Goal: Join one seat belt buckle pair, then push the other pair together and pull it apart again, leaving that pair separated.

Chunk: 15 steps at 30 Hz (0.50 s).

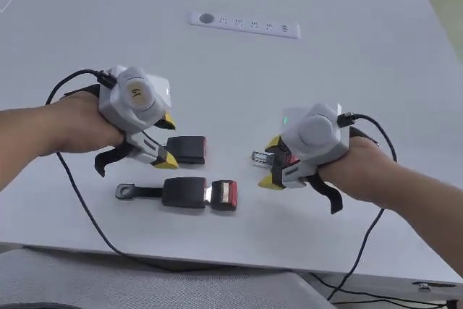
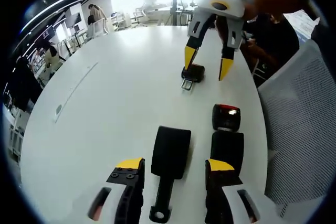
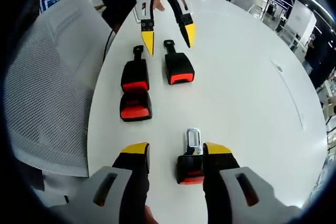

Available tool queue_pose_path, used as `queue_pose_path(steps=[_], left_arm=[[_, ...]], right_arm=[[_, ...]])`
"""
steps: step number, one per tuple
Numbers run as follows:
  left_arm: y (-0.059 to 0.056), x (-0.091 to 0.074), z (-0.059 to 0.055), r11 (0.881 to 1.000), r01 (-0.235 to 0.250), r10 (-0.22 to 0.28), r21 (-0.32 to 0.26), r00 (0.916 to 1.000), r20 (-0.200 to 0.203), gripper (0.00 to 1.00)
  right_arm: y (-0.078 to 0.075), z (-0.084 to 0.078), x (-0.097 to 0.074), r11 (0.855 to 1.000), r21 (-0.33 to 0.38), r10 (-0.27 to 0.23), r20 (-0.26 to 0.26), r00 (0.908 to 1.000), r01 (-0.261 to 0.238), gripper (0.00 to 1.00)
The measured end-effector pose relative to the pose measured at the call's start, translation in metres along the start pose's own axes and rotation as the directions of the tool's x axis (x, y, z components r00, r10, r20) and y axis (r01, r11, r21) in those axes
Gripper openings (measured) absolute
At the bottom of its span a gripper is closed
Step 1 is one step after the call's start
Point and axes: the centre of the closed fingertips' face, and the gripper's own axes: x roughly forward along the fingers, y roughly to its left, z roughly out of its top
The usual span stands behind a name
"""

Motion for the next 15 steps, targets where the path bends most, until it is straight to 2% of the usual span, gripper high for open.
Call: queue_pose_path(steps=[4,9,15], left_arm=[[0.004,0.008,-0.002,1.000,0.009,-0.009,0.009,0.9999,-0.010,0.47],[0.008,0.017,-0.015,0.997,0.020,-0.015,0.073,0.9979,-0.064,0.48],[0.010,0.024,-0.017,0.998,0.040,-0.037,0.054,0.9974,-0.062,0.47]], right_arm=[[-0.012,-0.010,-0.003,1.000,0.016,-0.012,-0.011,0.9999,0.012,0.38],[-0.021,-0.024,-0.003,1.000,0.010,-0.019,-0.039,0.9991,0.019,0.38],[-0.023,-0.037,0.001,1.000,-0.018,0.007,-0.083,0.9965,-0.009,0.38]])
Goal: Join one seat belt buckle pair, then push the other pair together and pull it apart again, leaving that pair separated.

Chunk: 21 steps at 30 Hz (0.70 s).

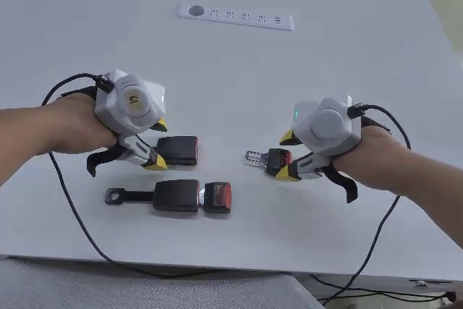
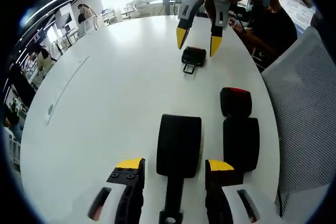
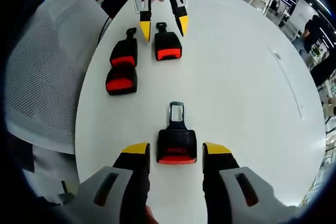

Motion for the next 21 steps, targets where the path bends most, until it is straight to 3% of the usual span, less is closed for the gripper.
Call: queue_pose_path(steps=[4,7,11,21], left_arm=[[-0.003,0.005,0.003,0.998,0.028,-0.029,0.048,0.9996,0.005,0.41],[-0.006,0.012,0.004,0.998,0.045,-0.045,0.050,0.9990,-0.001,0.41],[-0.007,0.017,0.004,0.997,0.060,-0.060,0.049,0.9982,-0.007,0.39],[-0.007,0.016,0.006,0.995,0.070,-0.070,0.073,0.9975,-0.002,0.36]], right_arm=[[-0.003,-0.005,0.004,1.000,0.010,0.015,-0.009,0.9999,-0.014,0.37],[-0.005,-0.007,0.007,0.999,0.018,0.029,-0.008,0.9995,-0.029,0.36],[0.003,-0.012,0.011,0.996,0.007,0.085,-0.024,0.9961,-0.085,0.33],[0.004,-0.011,0.012,0.995,-0.037,0.097,-0.025,0.9950,-0.098,0.33]])
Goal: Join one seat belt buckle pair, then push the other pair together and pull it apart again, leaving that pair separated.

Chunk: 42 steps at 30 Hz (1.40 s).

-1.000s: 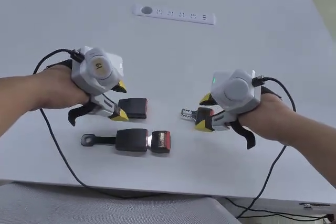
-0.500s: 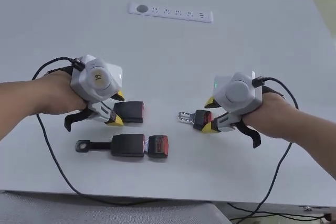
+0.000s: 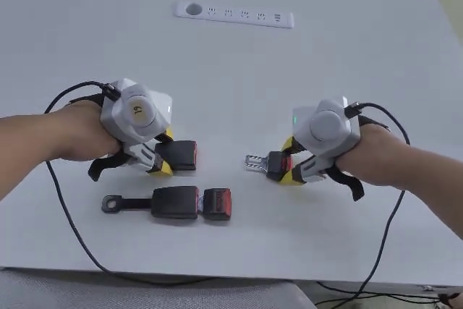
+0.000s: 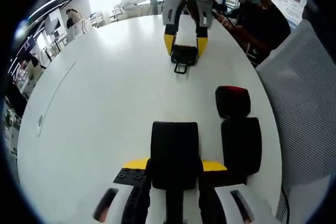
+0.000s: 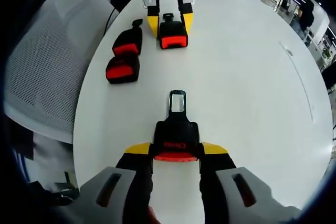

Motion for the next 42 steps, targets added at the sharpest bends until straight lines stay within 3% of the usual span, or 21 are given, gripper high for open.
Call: queue_pose_path(steps=[12,34,42], left_arm=[[-0.001,0.000,0.000,1.000,0.006,-0.006,0.014,0.9998,-0.019,0.34],[-0.001,0.001,0.001,1.000,0.007,-0.007,0.015,0.9996,-0.026,0.34],[-0.001,0.001,0.001,1.000,0.008,-0.007,0.012,0.9996,-0.027,0.34]], right_arm=[[-0.001,0.010,0.005,0.999,-0.051,0.002,0.001,1.0000,-0.002,0.32],[0.000,0.075,0.034,0.999,-0.046,0.004,0.067,0.9978,-0.001,0.32],[-0.001,0.084,0.037,0.999,-0.040,0.002,0.079,0.9969,0.001,0.32]])
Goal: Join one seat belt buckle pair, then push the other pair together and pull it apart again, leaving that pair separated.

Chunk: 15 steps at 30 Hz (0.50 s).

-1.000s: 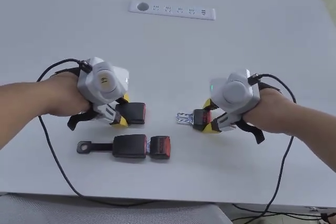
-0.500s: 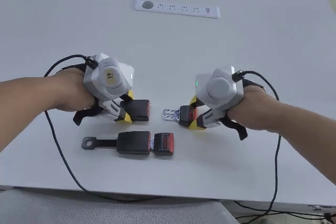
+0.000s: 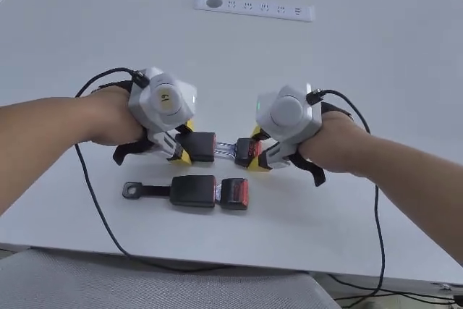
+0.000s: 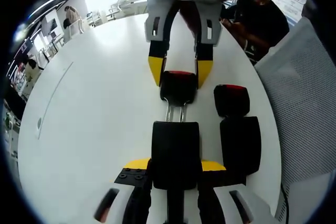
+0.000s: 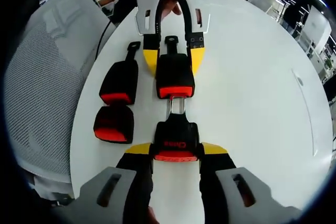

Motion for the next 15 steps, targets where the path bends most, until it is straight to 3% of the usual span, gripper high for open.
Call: queue_pose_path(steps=[9,15], left_arm=[[0.000,0.000,0.001,1.000,0.005,-0.005,0.012,0.9995,-0.030,0.34],[0.000,0.000,0.001,1.000,0.012,-0.012,0.010,0.9999,-0.001,0.34]], right_arm=[[0.000,0.007,0.001,1.000,-0.030,0.003,0.014,0.9999,-0.002,0.32],[0.000,0.012,0.006,1.000,-0.025,0.011,0.010,0.9999,-0.011,0.32]])
